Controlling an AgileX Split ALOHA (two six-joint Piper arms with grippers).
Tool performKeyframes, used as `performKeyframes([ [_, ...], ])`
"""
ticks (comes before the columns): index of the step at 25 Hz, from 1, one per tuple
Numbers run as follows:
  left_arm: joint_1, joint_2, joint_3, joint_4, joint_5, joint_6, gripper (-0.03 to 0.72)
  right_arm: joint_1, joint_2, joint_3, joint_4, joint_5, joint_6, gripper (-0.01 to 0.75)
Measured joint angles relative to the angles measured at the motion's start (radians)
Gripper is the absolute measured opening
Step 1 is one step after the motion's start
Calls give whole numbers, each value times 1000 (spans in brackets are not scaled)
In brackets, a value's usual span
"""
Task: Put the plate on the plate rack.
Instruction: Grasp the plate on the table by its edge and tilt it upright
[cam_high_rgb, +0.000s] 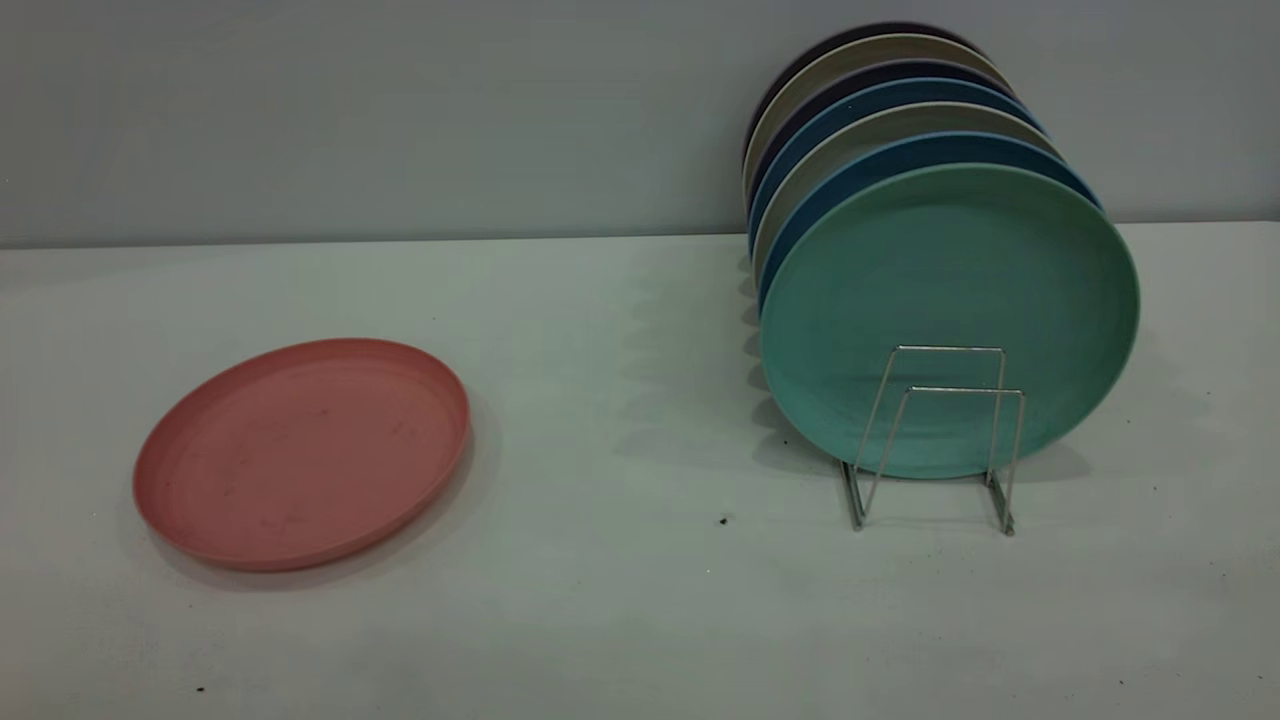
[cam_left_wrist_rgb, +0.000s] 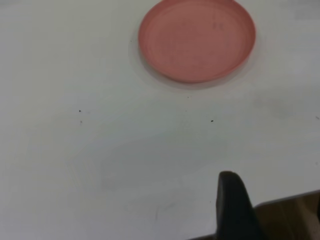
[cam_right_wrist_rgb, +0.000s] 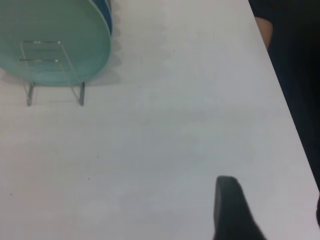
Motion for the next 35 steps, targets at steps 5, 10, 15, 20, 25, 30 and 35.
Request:
performKeyframes([
  [5, 0, 0, 0, 0, 0, 0, 434, 0, 0, 0, 0, 0, 0, 416],
  [10, 0, 0, 0, 0, 0, 0, 434, 0, 0, 0, 0, 0, 0, 416],
  [15, 0, 0, 0, 0, 0, 0, 434, 0, 0, 0, 0, 0, 0, 416],
  [20, 0, 0, 0, 0, 0, 0, 434, 0, 0, 0, 0, 0, 0, 416],
  [25, 0, 0, 0, 0, 0, 0, 434, 0, -1, 0, 0, 0, 0, 416],
  [30, -25, 0, 0, 0, 0, 0, 434, 0, -2, 0, 0, 0, 0, 416],
  [35, -88, 0, 0, 0, 0, 0, 434, 0, -2, 0, 0, 0, 0, 416],
])
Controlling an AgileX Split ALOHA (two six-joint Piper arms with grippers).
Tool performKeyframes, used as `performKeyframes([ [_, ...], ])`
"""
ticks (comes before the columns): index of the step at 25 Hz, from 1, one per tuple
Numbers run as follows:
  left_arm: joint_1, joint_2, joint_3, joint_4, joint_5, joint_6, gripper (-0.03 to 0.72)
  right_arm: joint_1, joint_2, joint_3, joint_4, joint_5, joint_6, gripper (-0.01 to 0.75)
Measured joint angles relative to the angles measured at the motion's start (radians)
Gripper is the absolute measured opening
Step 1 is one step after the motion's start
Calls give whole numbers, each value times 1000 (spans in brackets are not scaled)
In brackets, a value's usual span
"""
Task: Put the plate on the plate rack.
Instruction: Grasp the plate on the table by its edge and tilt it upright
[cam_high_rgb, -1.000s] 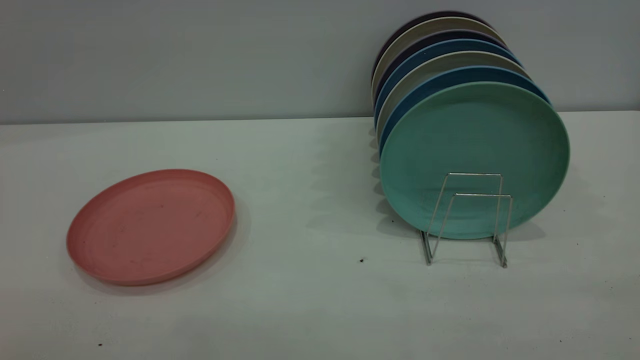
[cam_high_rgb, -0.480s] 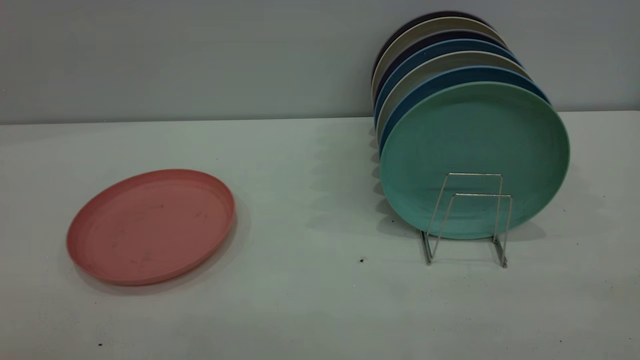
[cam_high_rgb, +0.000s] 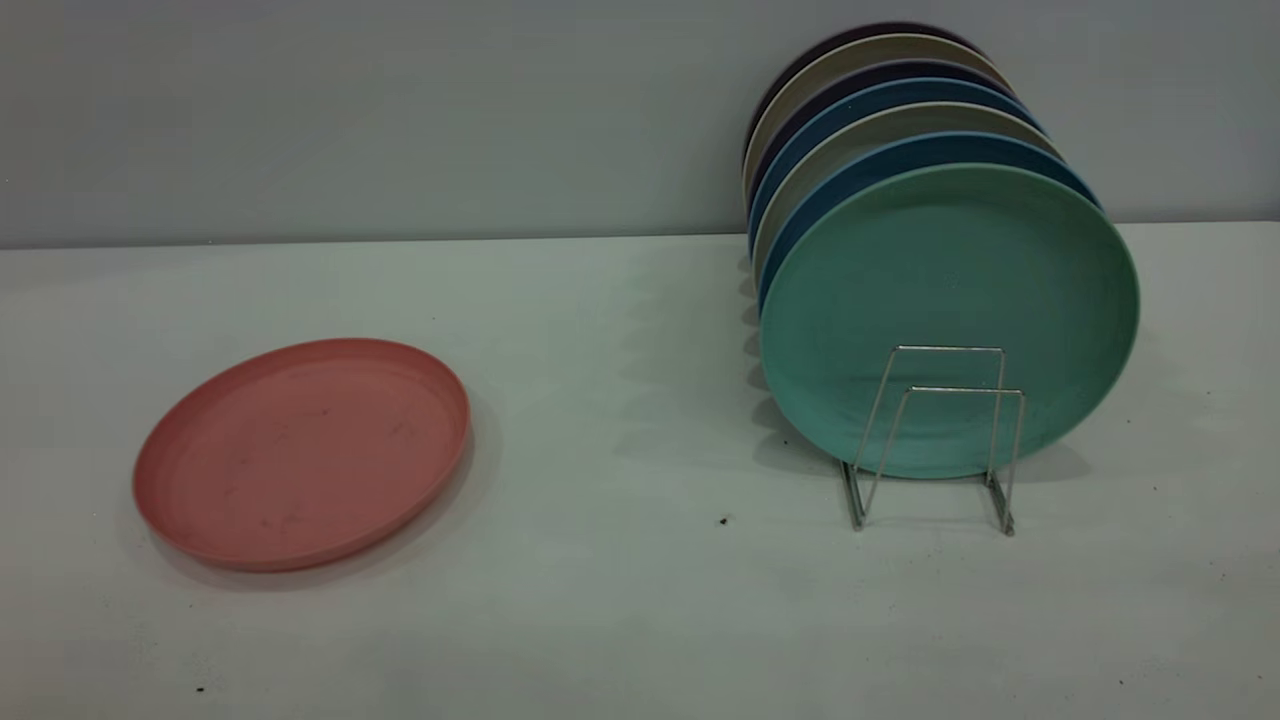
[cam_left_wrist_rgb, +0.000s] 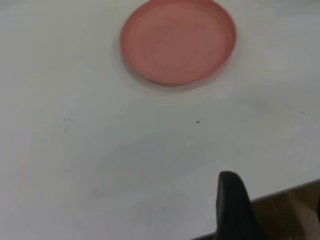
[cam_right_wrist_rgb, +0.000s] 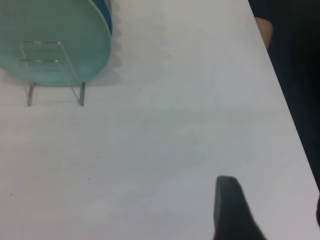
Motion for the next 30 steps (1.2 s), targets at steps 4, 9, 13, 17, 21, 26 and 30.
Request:
performKeyframes([
  [4, -48, 0, 0, 0, -1, -17, 432, 0, 0, 0, 0, 0, 0, 416],
  [9, -59, 37, 0, 44, -9, -151, 429, 77, 0, 0, 1, 0, 0, 416],
  [13, -59, 151, 0, 89, -12, -215, 429, 165, 4, -1, 0, -9, -1, 407],
  [17, -59, 313, -7, 158, -52, -297, 429, 222, 84, -45, -5, -109, -17, 401],
  [21, -59, 495, -18, 267, -227, -405, 429, 242, 256, -115, -6, -202, -27, 401],
  [26, -59, 791, -18, 413, -443, -573, 429, 242, 528, -198, -7, -275, -48, 401],
  [30, -59, 1050, -50, 434, -595, -667, 429, 242, 737, -241, 2, -335, -53, 401],
])
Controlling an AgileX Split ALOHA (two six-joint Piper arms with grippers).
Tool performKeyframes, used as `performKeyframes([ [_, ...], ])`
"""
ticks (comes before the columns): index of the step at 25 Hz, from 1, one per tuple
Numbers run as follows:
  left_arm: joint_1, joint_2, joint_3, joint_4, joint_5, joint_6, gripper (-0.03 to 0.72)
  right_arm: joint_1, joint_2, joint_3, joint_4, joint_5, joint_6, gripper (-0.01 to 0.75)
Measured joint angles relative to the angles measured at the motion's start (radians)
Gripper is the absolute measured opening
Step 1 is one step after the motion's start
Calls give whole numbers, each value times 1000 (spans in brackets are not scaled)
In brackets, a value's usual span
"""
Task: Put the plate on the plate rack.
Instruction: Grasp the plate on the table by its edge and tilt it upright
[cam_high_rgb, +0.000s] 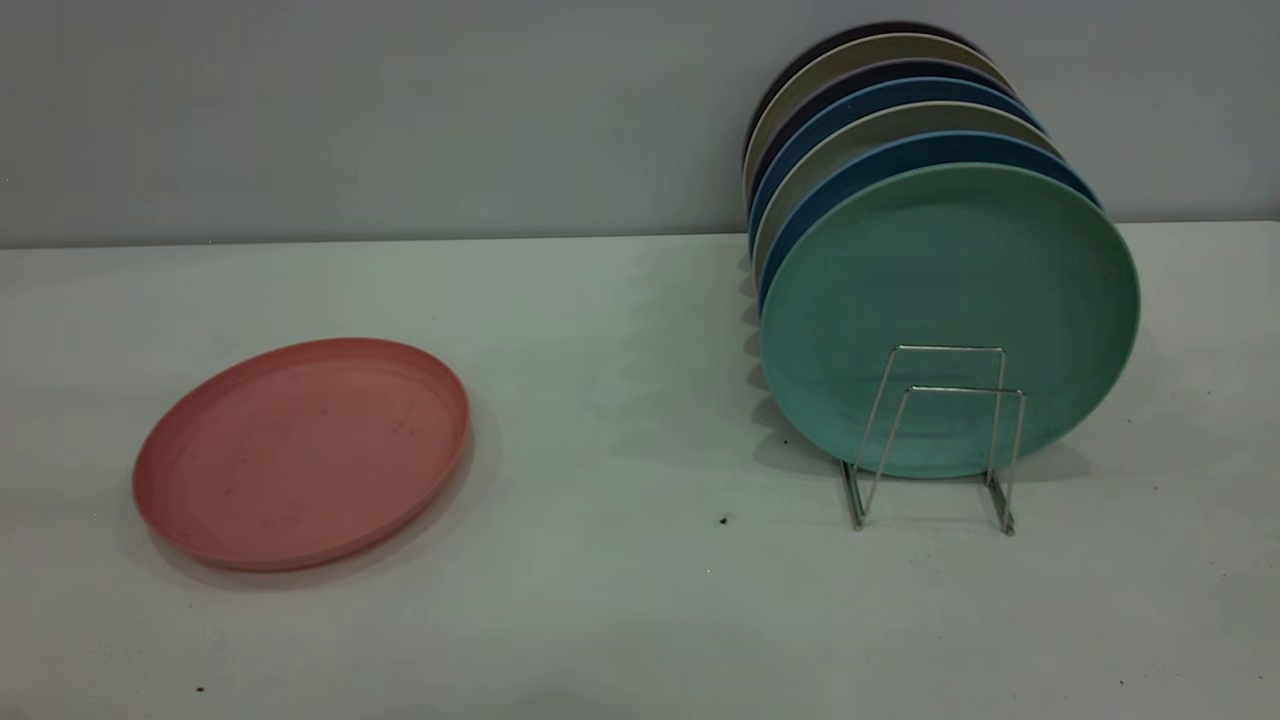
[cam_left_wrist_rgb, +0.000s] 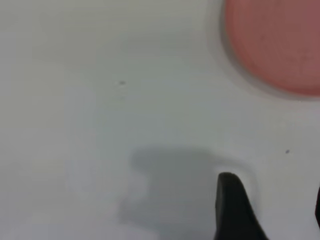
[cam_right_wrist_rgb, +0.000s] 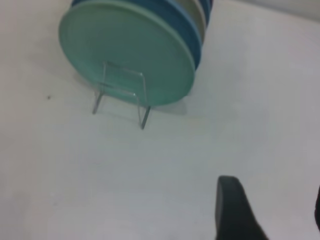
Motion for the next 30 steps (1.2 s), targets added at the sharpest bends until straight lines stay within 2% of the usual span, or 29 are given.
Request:
performKeyframes([
  [4, 3, 241, -96, 11, -56, -21, 429, 0, 157, -9, 22, -91, 0, 401],
  [8, 39, 472, -237, 12, -65, -22, 429, 0, 301, -11, 73, -165, -20, 401],
  [13, 93, 698, -398, 3, -23, 38, 429, 0, 433, -11, 213, -243, -137, 401],
  [18, 136, 881, -525, -106, -13, 182, 429, 0, 539, -13, 394, -328, -293, 401],
  [24, 159, 1048, -666, -132, 0, 270, 429, 0, 622, -13, 599, -370, -488, 401],
  [30, 159, 1184, -804, -133, 39, 294, 428, 0, 638, -15, 698, -374, -600, 401],
])
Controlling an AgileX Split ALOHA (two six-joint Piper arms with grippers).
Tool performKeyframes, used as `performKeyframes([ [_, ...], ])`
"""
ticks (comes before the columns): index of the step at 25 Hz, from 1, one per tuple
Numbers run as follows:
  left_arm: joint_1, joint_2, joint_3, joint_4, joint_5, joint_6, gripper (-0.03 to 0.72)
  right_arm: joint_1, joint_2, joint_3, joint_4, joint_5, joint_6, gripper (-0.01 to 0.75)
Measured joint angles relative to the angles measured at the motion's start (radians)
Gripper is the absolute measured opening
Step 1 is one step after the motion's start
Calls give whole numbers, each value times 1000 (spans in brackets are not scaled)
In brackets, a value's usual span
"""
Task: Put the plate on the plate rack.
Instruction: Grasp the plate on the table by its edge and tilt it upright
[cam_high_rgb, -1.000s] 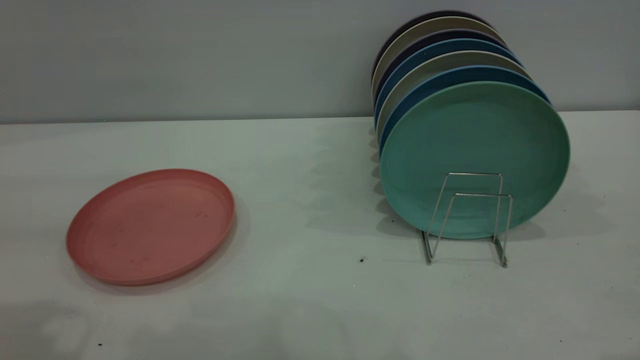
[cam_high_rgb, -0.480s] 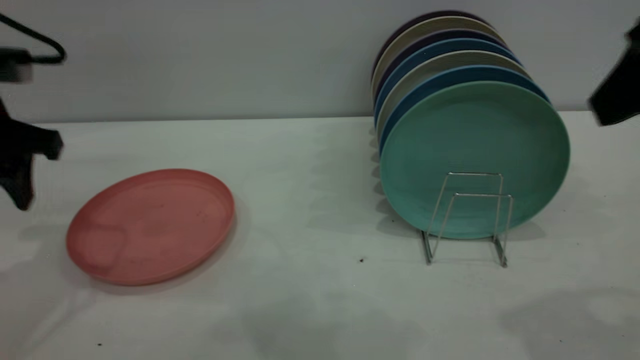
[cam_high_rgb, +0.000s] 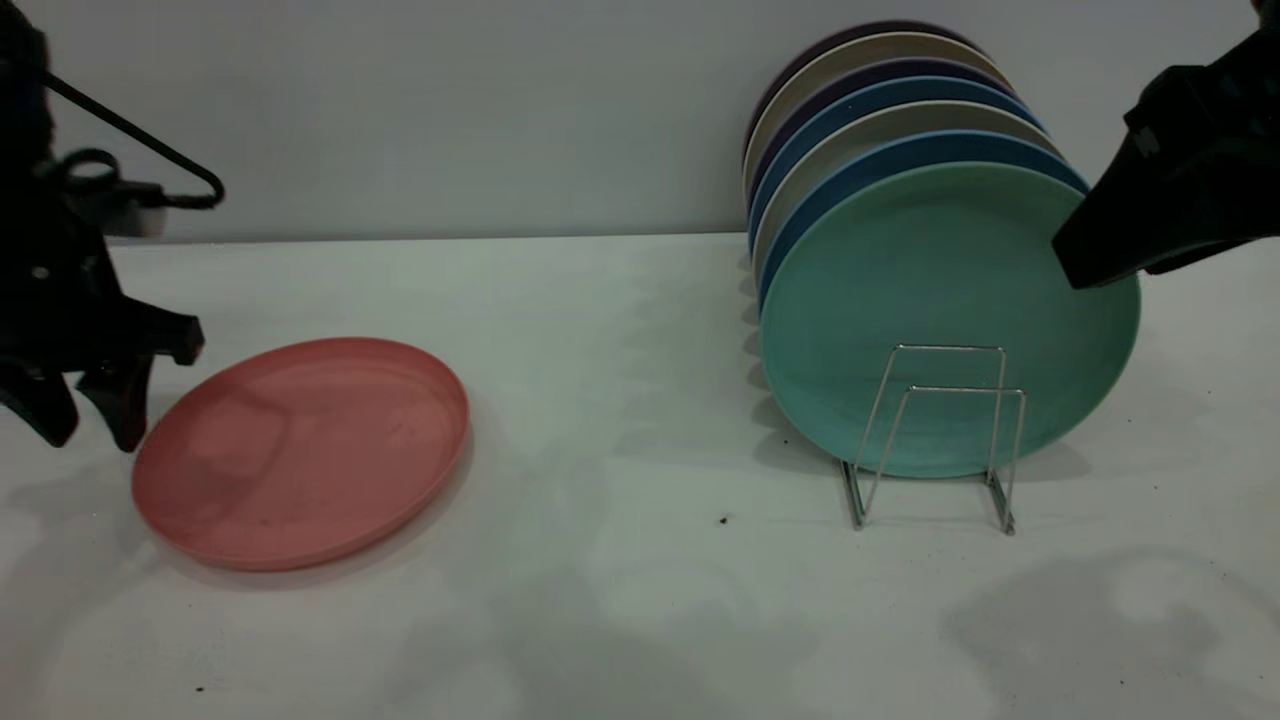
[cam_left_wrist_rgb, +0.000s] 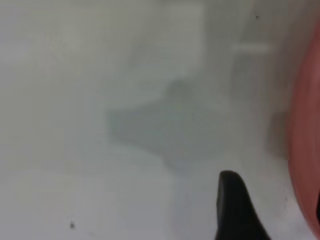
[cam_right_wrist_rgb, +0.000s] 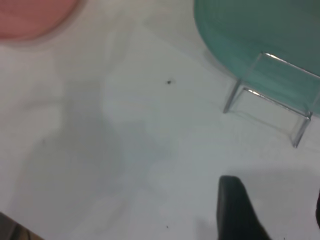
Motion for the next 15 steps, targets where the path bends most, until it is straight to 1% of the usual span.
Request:
performKeyframes([
  [8, 0, 107, -105, -9, 23, 17, 428, 0, 0, -1, 9, -24, -13, 401],
  [15, 0, 132, -116, -51, -2, 56, 428, 0, 0, -1, 16, -45, -13, 400],
])
